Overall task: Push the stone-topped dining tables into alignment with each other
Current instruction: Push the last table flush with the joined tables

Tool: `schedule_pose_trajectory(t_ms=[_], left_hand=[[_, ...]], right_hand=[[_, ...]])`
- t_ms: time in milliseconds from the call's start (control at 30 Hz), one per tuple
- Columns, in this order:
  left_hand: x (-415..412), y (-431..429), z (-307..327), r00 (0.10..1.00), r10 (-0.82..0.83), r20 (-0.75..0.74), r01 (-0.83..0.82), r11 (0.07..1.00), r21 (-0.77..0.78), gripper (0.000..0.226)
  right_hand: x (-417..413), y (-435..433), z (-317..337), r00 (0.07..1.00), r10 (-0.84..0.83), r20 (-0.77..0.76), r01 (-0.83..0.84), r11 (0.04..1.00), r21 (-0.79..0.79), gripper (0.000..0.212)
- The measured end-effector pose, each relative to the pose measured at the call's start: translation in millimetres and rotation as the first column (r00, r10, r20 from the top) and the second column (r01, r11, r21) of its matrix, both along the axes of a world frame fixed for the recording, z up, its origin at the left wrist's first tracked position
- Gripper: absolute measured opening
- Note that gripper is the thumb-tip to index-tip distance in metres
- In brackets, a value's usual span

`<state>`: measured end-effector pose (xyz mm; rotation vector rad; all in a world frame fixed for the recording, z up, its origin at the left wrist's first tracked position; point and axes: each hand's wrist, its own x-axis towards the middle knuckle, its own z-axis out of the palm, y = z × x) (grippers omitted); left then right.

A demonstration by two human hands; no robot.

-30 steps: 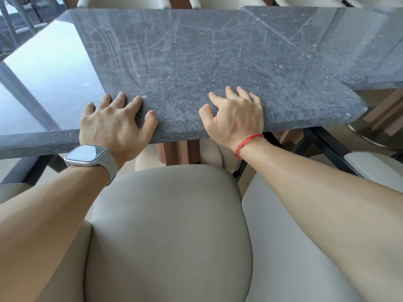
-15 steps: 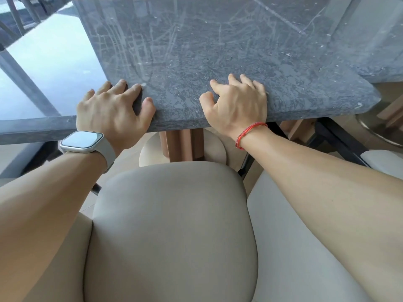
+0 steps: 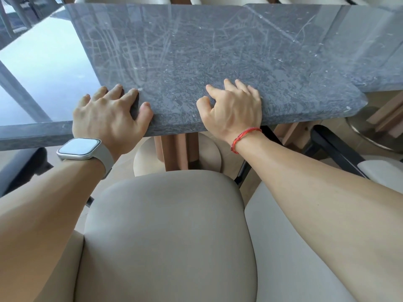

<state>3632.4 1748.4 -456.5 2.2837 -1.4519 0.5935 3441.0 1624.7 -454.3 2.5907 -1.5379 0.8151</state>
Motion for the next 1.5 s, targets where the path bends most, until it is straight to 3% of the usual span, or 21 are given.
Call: schedule_pose_trajectory(t_ms=[167, 367, 633, 767, 1500], left_hand=[[-0.3, -0.1, 1.2, 0.998, -0.021, -0.057, 0.020, 1.000, -0.020, 0.057], [2.8, -1.7, 5.1, 0.995, 0.044, -0.087, -0.028, 0.984, 0.177, 0.066], [1.2, -1.7, 5.2, 0.995, 0.036, -0.096, -0.020, 0.987, 0.161, 0.066], [-1.8, 1.5, 4.9, 0.996, 0.029, -0.090, -0.023, 0.997, 0.069, 0.066], [6.8, -8.8, 0.4, 1.000, -0.001, -0.011, 0.002, 1.000, 0.021, 0.063]], right_hand=[[-1.0, 3.0, 2.1, 0.999, -0.033, -0.009, 0.033, 0.999, -0.009, 0.048], [-0.9, 2.1, 4.3, 0.997, -0.059, -0.039, 0.060, 0.998, 0.026, 0.058], [-1.2, 4.0, 4.4, 0.998, -0.057, -0.034, 0.059, 0.995, 0.075, 0.061], [1.5, 3.6, 2.4, 0.997, -0.073, 0.003, 0.073, 0.997, -0.014, 0.064], [7.9, -8.4, -6.9, 0.998, 0.007, 0.069, 0.001, 0.993, -0.120, 0.053]])
